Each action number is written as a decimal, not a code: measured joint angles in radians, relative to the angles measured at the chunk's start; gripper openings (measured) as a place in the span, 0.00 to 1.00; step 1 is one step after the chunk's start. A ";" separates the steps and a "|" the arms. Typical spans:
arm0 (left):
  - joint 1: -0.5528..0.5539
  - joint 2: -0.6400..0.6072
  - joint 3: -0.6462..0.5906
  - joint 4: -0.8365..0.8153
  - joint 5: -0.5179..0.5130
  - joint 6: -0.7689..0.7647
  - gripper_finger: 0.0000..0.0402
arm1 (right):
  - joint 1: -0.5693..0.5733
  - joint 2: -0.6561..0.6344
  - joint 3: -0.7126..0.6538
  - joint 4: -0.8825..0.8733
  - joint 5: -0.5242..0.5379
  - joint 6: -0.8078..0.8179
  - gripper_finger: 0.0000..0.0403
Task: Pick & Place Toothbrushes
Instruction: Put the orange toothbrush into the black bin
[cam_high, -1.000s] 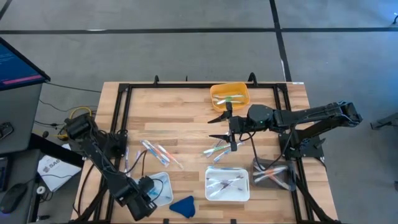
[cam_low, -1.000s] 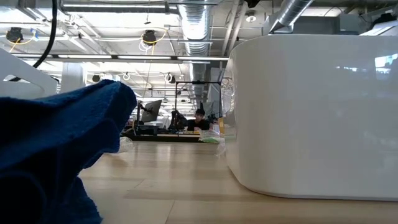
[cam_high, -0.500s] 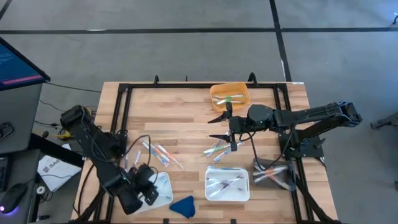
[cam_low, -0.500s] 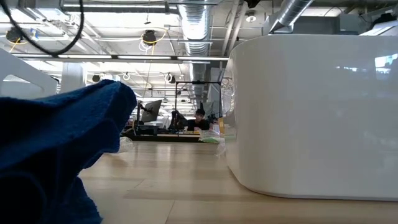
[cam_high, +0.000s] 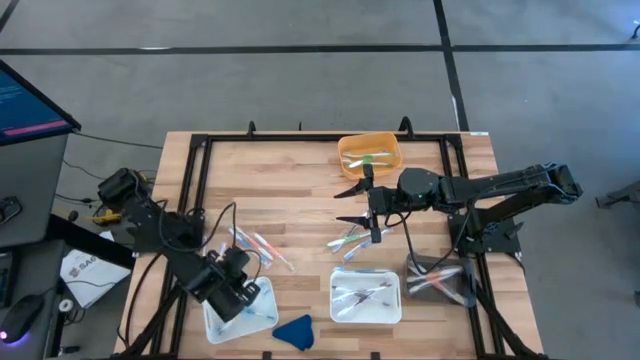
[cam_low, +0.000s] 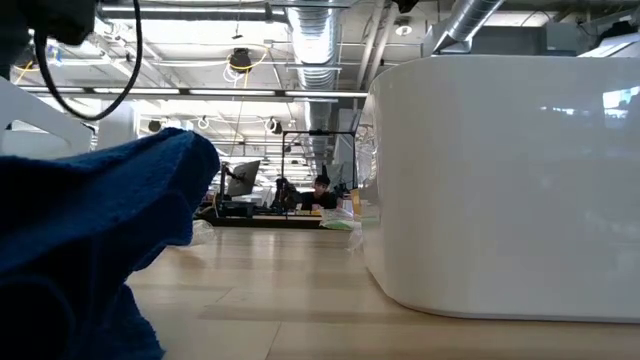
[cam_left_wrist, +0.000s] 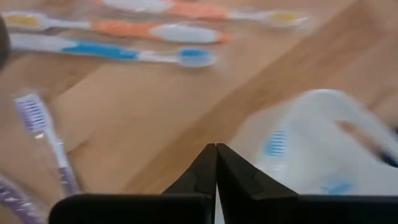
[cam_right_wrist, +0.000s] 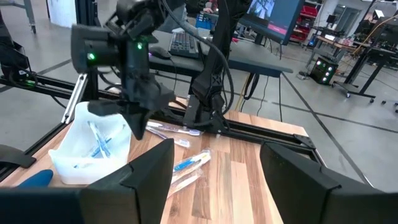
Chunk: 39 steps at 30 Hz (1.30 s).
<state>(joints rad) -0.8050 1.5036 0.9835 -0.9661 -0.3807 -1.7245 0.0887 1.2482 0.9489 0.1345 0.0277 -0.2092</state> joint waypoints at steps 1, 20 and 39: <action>0.005 0.000 -0.012 0.000 0.014 0.000 0.00 | 0.000 0.000 0.000 0.000 0.000 0.000 0.58; 0.010 0.001 -0.076 0.244 0.095 0.128 0.00 | -0.004 0.000 0.000 -0.002 0.000 0.000 0.58; 0.193 0.001 -0.076 0.238 -0.085 0.482 0.00 | -0.006 0.000 0.000 -0.003 0.000 0.000 0.58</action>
<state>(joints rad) -0.6123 1.5043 0.9073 -0.7285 -0.4659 -1.2429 0.0830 1.2482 0.9489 0.1310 0.0277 -0.2092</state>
